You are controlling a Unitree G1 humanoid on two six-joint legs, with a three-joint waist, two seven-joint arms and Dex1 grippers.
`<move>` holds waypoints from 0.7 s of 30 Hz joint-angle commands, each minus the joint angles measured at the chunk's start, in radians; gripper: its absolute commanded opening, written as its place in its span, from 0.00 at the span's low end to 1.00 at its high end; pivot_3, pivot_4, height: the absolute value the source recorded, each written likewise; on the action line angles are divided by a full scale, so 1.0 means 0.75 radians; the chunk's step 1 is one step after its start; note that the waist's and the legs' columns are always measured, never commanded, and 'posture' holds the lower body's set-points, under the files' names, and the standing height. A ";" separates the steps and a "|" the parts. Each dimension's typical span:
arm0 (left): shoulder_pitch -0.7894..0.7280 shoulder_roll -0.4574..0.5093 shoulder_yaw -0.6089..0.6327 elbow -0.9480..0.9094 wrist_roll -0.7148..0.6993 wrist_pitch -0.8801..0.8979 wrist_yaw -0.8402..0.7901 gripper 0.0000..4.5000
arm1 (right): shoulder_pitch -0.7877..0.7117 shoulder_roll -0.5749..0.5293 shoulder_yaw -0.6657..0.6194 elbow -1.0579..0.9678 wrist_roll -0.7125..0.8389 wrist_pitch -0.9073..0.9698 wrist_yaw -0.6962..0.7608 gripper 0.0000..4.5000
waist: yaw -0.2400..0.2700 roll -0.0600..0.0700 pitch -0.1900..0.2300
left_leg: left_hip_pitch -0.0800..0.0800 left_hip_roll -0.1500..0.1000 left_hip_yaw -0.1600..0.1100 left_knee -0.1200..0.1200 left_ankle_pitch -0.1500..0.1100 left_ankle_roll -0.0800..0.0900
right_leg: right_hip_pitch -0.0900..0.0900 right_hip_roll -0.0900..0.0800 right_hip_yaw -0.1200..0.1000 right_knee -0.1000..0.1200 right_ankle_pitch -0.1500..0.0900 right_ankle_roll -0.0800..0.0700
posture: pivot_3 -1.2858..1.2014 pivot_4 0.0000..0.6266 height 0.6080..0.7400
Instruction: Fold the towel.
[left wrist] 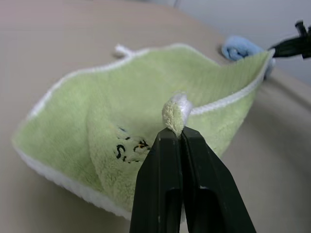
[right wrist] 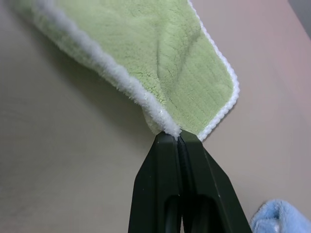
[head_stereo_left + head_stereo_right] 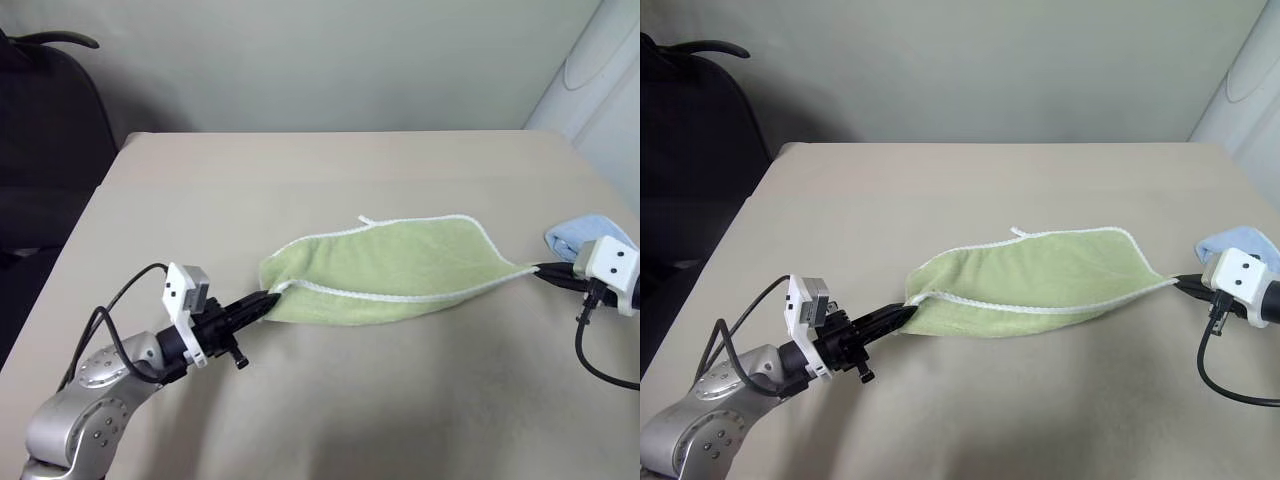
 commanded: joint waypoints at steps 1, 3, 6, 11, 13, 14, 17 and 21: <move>-0.002 -0.035 0.028 -0.006 -0.020 -0.041 0.012 0.01 | -0.174 0.004 0.059 0.079 -0.088 -0.066 -0.015 0.00 | -0.003 0.000 0.000 | 0.001 0.000 0.000 0.000 0.000 -0.001 | 0.000 0.000 0.001 0.000 0.000 0.000 | 0.52 0.24 1.00; -0.058 -0.076 0.061 0.054 -0.017 -0.058 0.066 0.01 | -0.335 0.052 0.138 0.179 -0.188 -0.115 -0.074 0.00 | -0.005 0.000 0.000 | 0.002 0.000 0.000 0.000 0.000 -0.001 | 0.000 0.000 0.000 0.001 0.000 0.000 | 0.52 0.24 1.00; -0.215 -0.127 0.117 0.211 0.020 -0.092 0.191 0.01 | -0.605 0.144 0.273 0.394 -0.375 -0.175 -0.187 0.00 | -0.006 0.000 0.000 | 0.004 0.001 -0.001 0.000 -0.002 0.004 | 0.001 0.000 0.000 0.002 0.000 0.000 | 0.52 0.24 1.00; -0.411 -0.143 0.109 0.445 0.153 -0.145 0.301 0.01 | -0.943 0.297 0.466 0.816 -0.628 -0.316 -0.364 0.00 | -0.003 0.001 -0.001 | 0.001 0.001 -0.002 0.000 -0.002 0.005 | -0.002 -0.001 -0.002 0.003 0.000 0.000 | 0.52 0.24 1.00; -0.464 -0.138 0.064 0.521 0.228 -0.179 0.300 0.01 | -1.063 0.359 0.530 0.980 -0.716 -0.356 -0.461 0.00 | -0.003 0.001 0.000 | 0.000 0.001 -0.002 -0.001 0.006 -0.011 | -0.004 -0.001 -0.002 0.003 0.001 -0.001 | 0.52 0.24 1.00; -0.484 -0.144 0.049 0.546 0.242 -0.187 0.294 0.01 | -1.114 0.386 0.560 1.050 -0.753 -0.370 -0.500 0.00 | -0.005 0.001 0.000 | -0.002 0.001 -0.002 -0.001 0.007 -0.011 | -0.006 -0.001 -0.002 0.003 0.001 -0.001 | 0.52 0.24 1.00; -0.521 -0.142 -0.011 0.603 0.309 -0.210 0.278 0.01 | -1.217 0.446 0.637 1.213 -0.850 -0.403 -0.599 0.00 | -0.005 0.001 0.000 | -0.005 0.001 -0.003 0.000 0.007 -0.011 | -0.008 -0.002 -0.003 0.003 0.001 -0.002 | 0.52 0.24 1.00; -0.513 -0.142 -0.069 0.623 0.372 -0.221 0.251 0.01 | -1.274 0.488 0.718 1.334 -0.948 -0.455 -0.693 0.00 | -0.006 0.001 -0.001 | -0.008 0.001 -0.004 0.000 0.007 -0.012 | -0.011 -0.002 -0.004 0.003 0.002 -0.003 | 0.52 0.24 1.00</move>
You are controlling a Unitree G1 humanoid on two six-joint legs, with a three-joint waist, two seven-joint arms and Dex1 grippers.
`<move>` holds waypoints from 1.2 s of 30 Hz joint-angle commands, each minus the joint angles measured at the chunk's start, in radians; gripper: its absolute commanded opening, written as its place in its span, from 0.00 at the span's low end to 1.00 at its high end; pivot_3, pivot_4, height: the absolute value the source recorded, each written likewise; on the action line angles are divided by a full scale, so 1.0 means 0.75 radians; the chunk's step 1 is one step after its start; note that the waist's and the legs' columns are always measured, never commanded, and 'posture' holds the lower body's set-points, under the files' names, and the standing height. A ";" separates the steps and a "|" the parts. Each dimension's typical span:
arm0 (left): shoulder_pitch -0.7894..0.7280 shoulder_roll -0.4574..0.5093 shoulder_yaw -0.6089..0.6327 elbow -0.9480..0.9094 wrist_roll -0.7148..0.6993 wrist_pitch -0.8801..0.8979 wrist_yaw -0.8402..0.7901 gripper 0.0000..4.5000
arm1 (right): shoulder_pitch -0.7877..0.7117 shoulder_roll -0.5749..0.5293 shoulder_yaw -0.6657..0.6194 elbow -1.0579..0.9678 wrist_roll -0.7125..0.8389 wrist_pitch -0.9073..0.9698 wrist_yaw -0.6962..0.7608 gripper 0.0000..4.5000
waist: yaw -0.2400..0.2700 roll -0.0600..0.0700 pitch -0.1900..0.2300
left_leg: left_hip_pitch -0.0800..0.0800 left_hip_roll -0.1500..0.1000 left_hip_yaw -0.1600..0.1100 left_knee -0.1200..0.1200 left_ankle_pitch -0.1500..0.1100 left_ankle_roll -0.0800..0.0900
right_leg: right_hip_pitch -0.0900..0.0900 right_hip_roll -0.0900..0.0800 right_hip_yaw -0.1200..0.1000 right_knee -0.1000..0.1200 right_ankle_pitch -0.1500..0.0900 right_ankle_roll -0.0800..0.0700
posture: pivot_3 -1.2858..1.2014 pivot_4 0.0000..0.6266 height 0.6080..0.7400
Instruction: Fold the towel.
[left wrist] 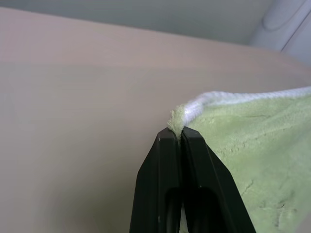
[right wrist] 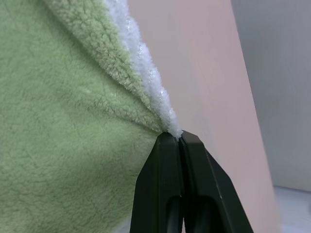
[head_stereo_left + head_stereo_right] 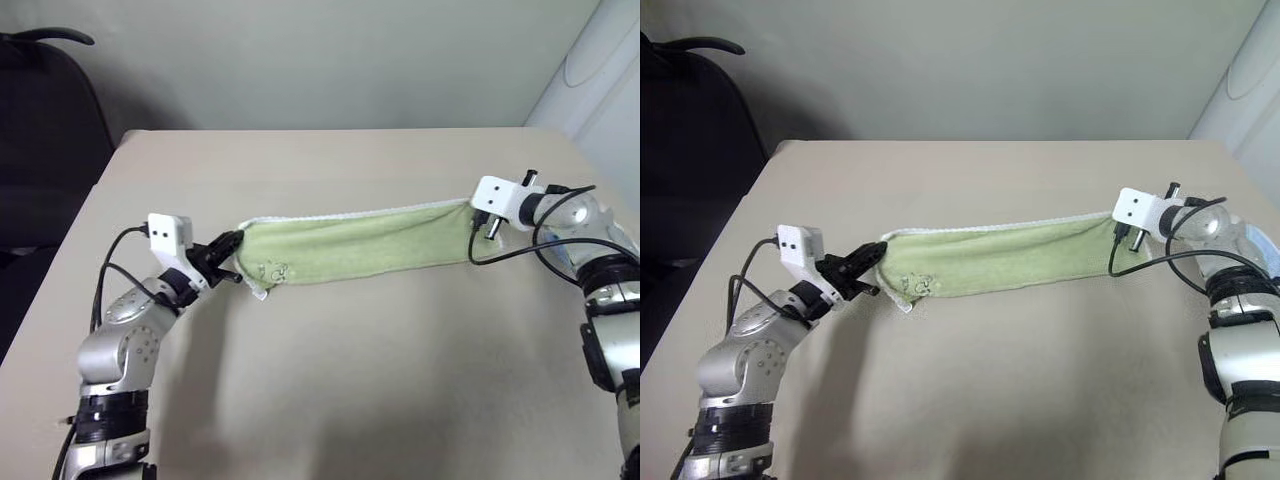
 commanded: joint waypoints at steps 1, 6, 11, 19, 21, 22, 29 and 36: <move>0.007 0.008 -0.024 -0.004 0.054 -0.034 -0.029 0.01 | -0.055 -0.003 0.047 0.087 -0.084 -0.049 -0.101 0.00 | 0.000 0.000 0.000 | 0.000 0.000 0.000 0.000 0.000 0.000 | 0.000 0.000 0.000 0.000 0.000 0.000 | 0.52 0.24 1.00; 0.058 0.009 0.003 -0.061 0.029 -0.026 -0.078 0.01 | -0.065 -0.023 0.059 0.117 -0.107 -0.109 -0.099 0.00 | -0.005 0.000 0.000 | -0.001 0.000 0.000 -0.002 0.000 0.000 | -0.002 -0.001 0.000 0.000 0.001 -0.001 | 0.52 0.24 1.00; -0.050 0.006 0.058 -0.090 -0.010 0.003 -0.015 0.01 | -0.102 -0.099 0.022 0.124 -0.099 -0.116 -0.133 0.00 | -0.001 0.000 0.000 | -0.003 0.000 0.000 -0.002 0.000 0.000 | -0.003 -0.001 -0.001 -0.001 0.001 -0.002 | 0.52 0.24 1.00; -0.728 0.029 0.058 0.351 0.099 -0.138 0.042 0.01 | -0.361 -0.203 0.017 0.163 -0.137 -0.039 -0.290 0.00 | -0.002 0.001 0.001 | -0.013 0.000 0.000 0.000 0.003 -0.002 | -0.013 -0.002 -0.002 0.000 0.002 -0.002 | 0.52 0.24 1.00; -0.874 0.039 0.071 0.458 0.104 -0.202 0.014 0.01 | -0.417 -0.218 0.006 0.163 -0.131 -0.036 -0.314 0.00 | -0.005 0.001 0.001 | -0.014 0.000 0.000 0.000 0.004 -0.002 | -0.014 -0.003 -0.002 -0.001 0.002 -0.002 | 0.52 0.24 1.00; -0.927 0.045 0.082 0.483 0.091 -0.225 -0.010 0.01 | -0.439 -0.227 -0.004 0.160 -0.121 -0.042 -0.315 0.00 | -0.006 0.001 0.001 | -0.015 0.000 0.000 0.000 0.004 -0.002 | -0.014 -0.004 -0.002 -0.001 0.002 -0.002 | 0.52 0.24 1.00; -0.797 0.140 0.151 0.259 -0.077 -0.114 -0.176 0.01 | -0.381 -0.341 -0.179 0.054 0.114 -0.123 -0.034 0.00 | -0.010 0.002 0.002 | -0.021 -0.002 0.001 -0.006 0.008 0.000 | -0.021 -0.007 -0.002 -0.001 0.003 -0.001 | 0.52 0.24 1.00; -0.062 0.231 0.261 -0.349 -0.343 0.153 -0.285 0.01 | 0.357 -0.457 -0.359 -0.468 0.534 -0.071 0.521 0.00 | -0.003 -0.004 0.001 | -0.022 -0.002 0.001 -0.007 0.011 -0.002 | -0.020 -0.007 -0.004 -0.002 0.003 -0.001 | 0.52 0.24 1.00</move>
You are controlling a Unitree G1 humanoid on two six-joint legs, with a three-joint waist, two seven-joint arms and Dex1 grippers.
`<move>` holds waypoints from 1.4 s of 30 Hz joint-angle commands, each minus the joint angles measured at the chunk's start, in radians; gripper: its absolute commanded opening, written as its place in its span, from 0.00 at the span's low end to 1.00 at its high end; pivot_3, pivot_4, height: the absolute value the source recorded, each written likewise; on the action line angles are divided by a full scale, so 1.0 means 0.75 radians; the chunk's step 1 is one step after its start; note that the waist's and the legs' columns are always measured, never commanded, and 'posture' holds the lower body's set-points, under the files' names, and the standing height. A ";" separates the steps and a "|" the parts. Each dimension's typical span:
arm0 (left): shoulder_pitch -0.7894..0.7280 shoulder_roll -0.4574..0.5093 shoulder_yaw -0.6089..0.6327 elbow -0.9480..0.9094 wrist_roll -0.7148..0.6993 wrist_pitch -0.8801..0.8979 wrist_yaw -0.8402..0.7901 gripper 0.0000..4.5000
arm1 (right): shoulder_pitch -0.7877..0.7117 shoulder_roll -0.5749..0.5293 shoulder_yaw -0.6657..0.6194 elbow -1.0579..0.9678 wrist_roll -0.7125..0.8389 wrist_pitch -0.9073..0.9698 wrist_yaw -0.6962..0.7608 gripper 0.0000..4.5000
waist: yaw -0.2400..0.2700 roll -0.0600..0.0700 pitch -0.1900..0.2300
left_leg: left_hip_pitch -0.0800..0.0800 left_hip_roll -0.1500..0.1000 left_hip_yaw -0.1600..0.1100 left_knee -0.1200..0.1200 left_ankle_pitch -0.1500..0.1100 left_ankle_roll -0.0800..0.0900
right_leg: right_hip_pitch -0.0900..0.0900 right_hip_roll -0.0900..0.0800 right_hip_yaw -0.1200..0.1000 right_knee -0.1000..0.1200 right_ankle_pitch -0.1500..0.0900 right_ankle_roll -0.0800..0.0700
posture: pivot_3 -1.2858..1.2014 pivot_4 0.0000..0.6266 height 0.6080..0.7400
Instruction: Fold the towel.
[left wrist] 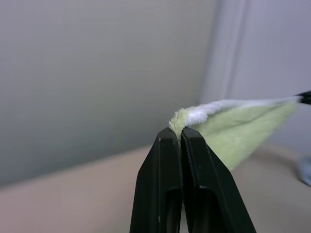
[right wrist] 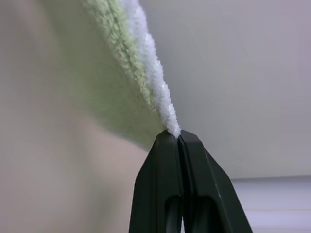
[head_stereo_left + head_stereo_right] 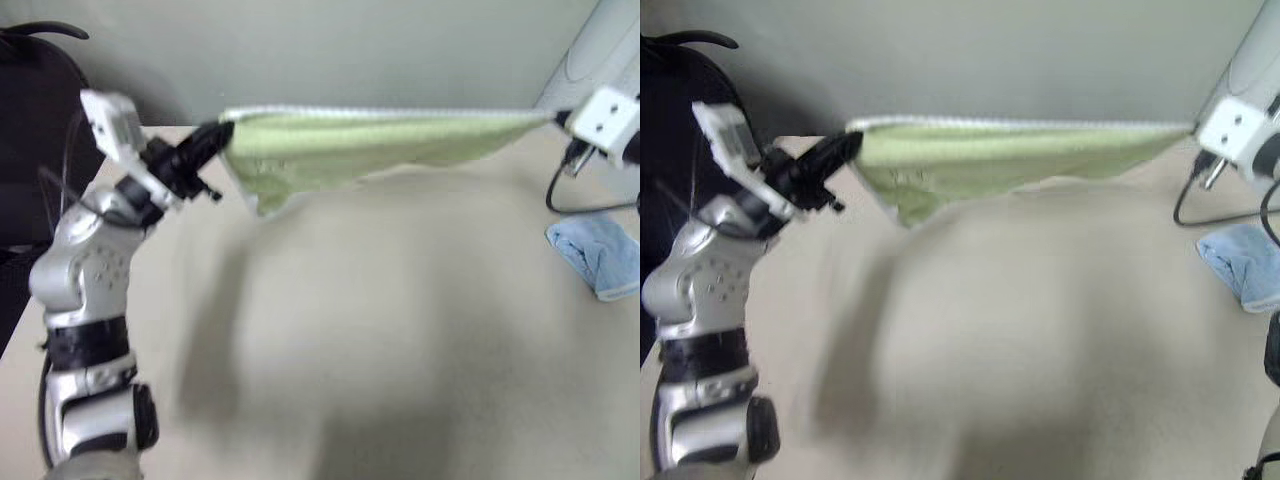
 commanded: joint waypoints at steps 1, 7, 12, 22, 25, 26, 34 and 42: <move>0.317 0.069 0.106 -0.298 -0.083 0.106 -0.026 0.01 | 0.391 -0.105 -0.125 -0.310 0.228 0.124 0.226 0.00 | 0.004 0.000 0.000 | -0.001 0.000 0.000 0.000 0.000 0.000 | 0.000 0.000 0.000 0.000 0.000 0.000 | 0.52 0.24 1.00; 0.714 0.090 0.029 -0.569 -0.083 0.157 -0.029 0.01 | 0.860 -0.172 -0.221 -0.686 0.343 0.325 0.316 0.00 | 0.009 0.000 0.001 | 0.007 0.000 0.003 0.000 0.001 -0.001 | 0.006 0.001 0.001 0.002 0.000 0.000 | 0.52 0.24 1.00; 0.843 0.043 0.013 -0.626 -0.105 0.163 0.005 0.01 | 0.835 -0.163 -0.215 -0.719 0.298 0.369 0.286 0.00 | -0.006 -0.001 0.000 | 0.029 0.001 0.004 -0.004 -0.012 0.014 | 0.026 0.002 0.003 -0.001 -0.002 -0.001 | 0.52 0.24 1.00; 0.667 -0.118 0.048 -0.351 -0.032 0.120 0.278 0.01 | 0.140 0.179 0.093 -0.222 -0.143 0.266 -0.038 0.00 | -0.018 0.002 0.000 | 0.034 0.002 0.002 -0.005 -0.014 0.014 | 0.027 0.004 0.004 0.002 -0.004 0.000 | 0.52 0.24 1.00; 0.586 -0.135 0.030 -0.264 0.021 0.113 0.328 0.01 | -0.067 0.291 0.212 0.040 -0.306 0.207 -0.202 0.00 | -0.014 0.002 0.000 | 0.030 0.002 0.001 -0.005 -0.012 0.012 | 0.023 0.003 0.003 0.002 -0.004 -0.001 | 0.52 0.24 1.00; 0.571 -0.139 0.023 -0.240 0.036 0.106 0.329 0.01 | -0.124 0.327 0.238 0.115 -0.339 0.197 -0.247 0.00 | -0.013 0.003 0.000 | 0.028 0.002 0.001 -0.005 -0.010 0.009 | 0.021 0.003 0.002 0.002 -0.003 -0.001 | 0.52 0.24 1.00; 0.565 -0.148 -0.095 -0.167 0.187 0.053 0.297 0.01 | -0.350 0.503 0.420 0.440 -0.564 0.150 -0.513 0.00 | -0.012 0.003 0.001 | 0.023 0.002 -0.001 -0.006 -0.007 0.005 | 0.018 0.002 0.000 0.001 -0.002 -0.003 | 0.52 0.24 1.00; 0.601 -0.159 -0.136 -0.160 0.251 0.030 0.254 0.17 | -0.357 0.524 0.424 0.513 -0.588 0.143 -0.574 0.22 | -0.012 0.003 0.001 | 0.020 0.002 -0.001 -0.008 -0.004 -0.001 | 0.013 0.002 -0.001 0.001 -0.002 -0.004 | 0.52 0.24 1.00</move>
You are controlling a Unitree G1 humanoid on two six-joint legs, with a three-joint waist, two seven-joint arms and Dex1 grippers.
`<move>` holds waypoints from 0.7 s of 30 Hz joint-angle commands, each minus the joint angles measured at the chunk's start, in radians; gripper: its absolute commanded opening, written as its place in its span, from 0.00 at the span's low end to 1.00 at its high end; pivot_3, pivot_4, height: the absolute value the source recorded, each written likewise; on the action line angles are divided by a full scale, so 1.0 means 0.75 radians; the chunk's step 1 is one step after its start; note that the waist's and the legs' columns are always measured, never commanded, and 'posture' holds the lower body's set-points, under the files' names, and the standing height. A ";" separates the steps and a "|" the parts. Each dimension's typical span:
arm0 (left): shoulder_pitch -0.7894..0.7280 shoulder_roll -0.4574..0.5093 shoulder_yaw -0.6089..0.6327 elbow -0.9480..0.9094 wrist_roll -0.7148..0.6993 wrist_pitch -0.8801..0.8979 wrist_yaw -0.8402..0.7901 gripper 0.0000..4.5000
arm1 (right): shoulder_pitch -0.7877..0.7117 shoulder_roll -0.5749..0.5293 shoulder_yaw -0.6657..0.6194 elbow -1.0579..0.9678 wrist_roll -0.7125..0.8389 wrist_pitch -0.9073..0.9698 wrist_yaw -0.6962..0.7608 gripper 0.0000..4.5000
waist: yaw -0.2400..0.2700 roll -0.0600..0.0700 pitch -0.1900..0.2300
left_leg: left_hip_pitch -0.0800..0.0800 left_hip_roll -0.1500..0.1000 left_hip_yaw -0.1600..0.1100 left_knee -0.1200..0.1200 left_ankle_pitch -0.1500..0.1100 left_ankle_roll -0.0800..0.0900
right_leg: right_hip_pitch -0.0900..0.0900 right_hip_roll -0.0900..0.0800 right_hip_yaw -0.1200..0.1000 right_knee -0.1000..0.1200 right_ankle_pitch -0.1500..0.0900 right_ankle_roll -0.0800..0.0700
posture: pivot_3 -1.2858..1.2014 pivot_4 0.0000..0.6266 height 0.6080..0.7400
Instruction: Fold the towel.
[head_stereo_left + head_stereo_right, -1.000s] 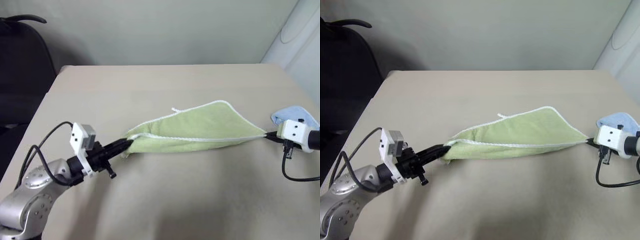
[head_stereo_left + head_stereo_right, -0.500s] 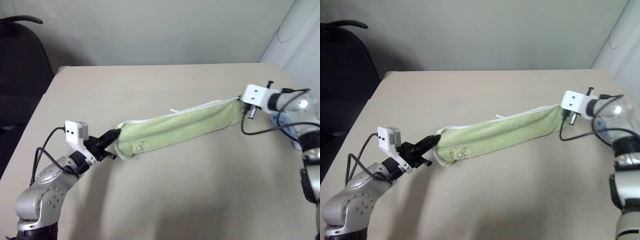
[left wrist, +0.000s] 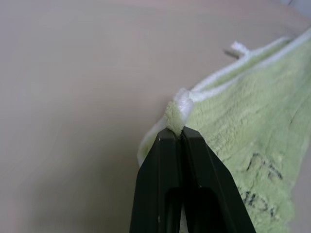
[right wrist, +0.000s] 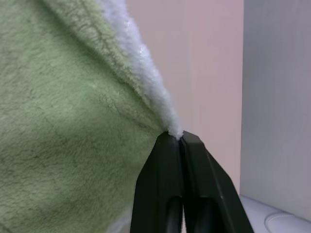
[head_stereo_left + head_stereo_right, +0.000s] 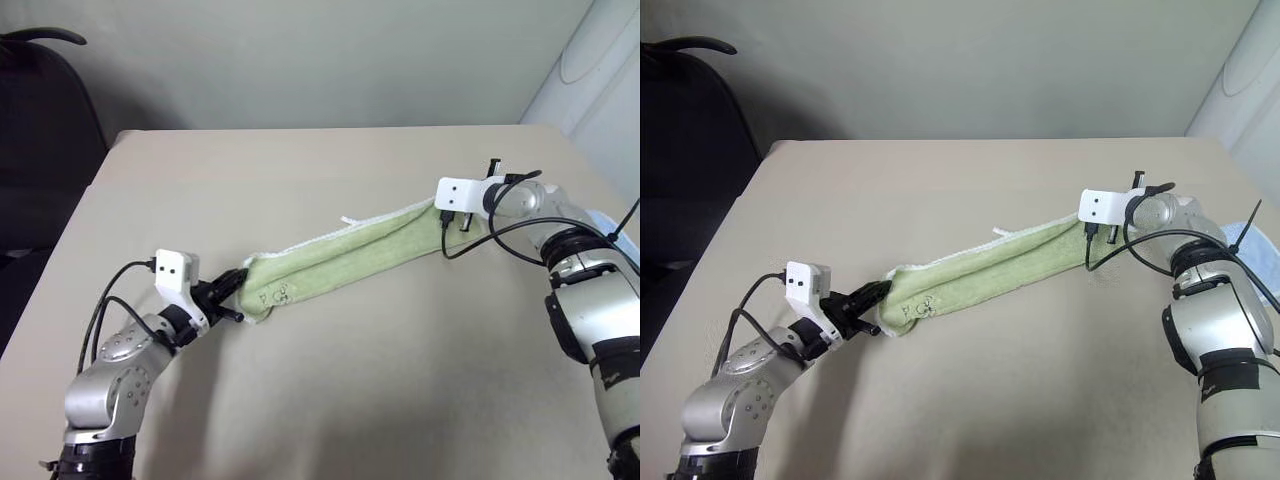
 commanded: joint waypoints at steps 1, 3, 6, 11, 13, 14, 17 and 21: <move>0.006 0.000 0.017 -0.002 0.013 -0.036 -0.022 0.23 | -0.035 -0.023 -0.018 0.003 0.003 -0.003 -0.048 0.29 | 0.000 0.000 0.000 | 0.000 0.000 0.000 0.000 0.000 0.000 | 0.000 0.000 0.000 0.000 0.000 0.000 | 0.52 0.24 1.00; 0.001 -0.008 0.034 0.007 0.011 -0.037 -0.009 0.40 | -0.021 -0.036 -0.022 0.003 0.007 -0.014 -0.057 0.46 | 0.000 0.000 0.000 | 0.000 0.000 0.000 -0.001 0.000 0.000 | 0.000 0.000 0.000 0.000 0.000 0.000 | 0.52 0.24 1.00; -0.023 -0.014 0.053 0.034 0.016 -0.042 0.015 0.64 | -0.007 -0.054 -0.033 -0.007 0.016 -0.038 -0.087 0.68 | 0.001 0.000 0.000 | -0.001 0.000 0.000 -0.001 0.000 0.000 | -0.001 0.000 0.000 0.000 0.000 0.000 | 0.52 0.24 1.00; -0.038 -0.001 0.056 0.050 0.077 -0.061 0.042 0.99 | 0.005 -0.121 -0.046 -0.037 0.016 -0.071 -0.229 1.00 | 0.002 0.000 0.000 | -0.002 0.000 0.000 -0.001 0.000 -0.001 | -0.003 0.000 0.000 0.000 0.000 -0.001 | 0.52 0.24 1.00; -0.050 -0.018 0.122 0.074 0.088 -0.082 0.105 0.99 | 0.035 -0.154 -0.159 -0.060 0.149 -0.065 -0.175 1.00 | 0.002 0.000 0.000 | -0.003 0.000 0.000 -0.001 0.001 -0.001 | -0.003 -0.001 0.000 0.000 0.000 -0.001 | 0.52 0.24 1.00; -0.056 -0.023 0.150 0.081 0.096 -0.089 0.135 0.99 | 0.052 -0.160 -0.225 -0.071 0.224 -0.052 -0.132 1.00 | 0.002 0.000 0.000 | -0.003 0.000 0.000 -0.001 0.001 -0.001 | -0.003 -0.001 0.000 0.000 0.000 -0.001 | 0.52 0.24 1.00; -0.051 0.000 0.170 0.117 0.173 -0.125 0.175 0.99 | 0.133 -0.152 -0.447 -0.136 0.485 0.073 0.075 1.00 | 0.002 -0.001 0.000 | -0.003 0.000 0.001 -0.001 0.001 -0.002 | -0.003 0.000 0.000 0.000 0.000 -0.001 | 0.52 0.24 1.00; -0.019 0.048 0.150 0.130 0.261 -0.189 0.139 0.99 | 0.327 -0.118 -0.694 -0.403 0.825 0.493 0.336 1.00 | 0.004 -0.002 -0.001 | -0.003 0.000 0.001 -0.001 0.003 -0.003 | -0.003 0.000 0.000 0.000 0.000 -0.001 | 0.52 0.24 1.00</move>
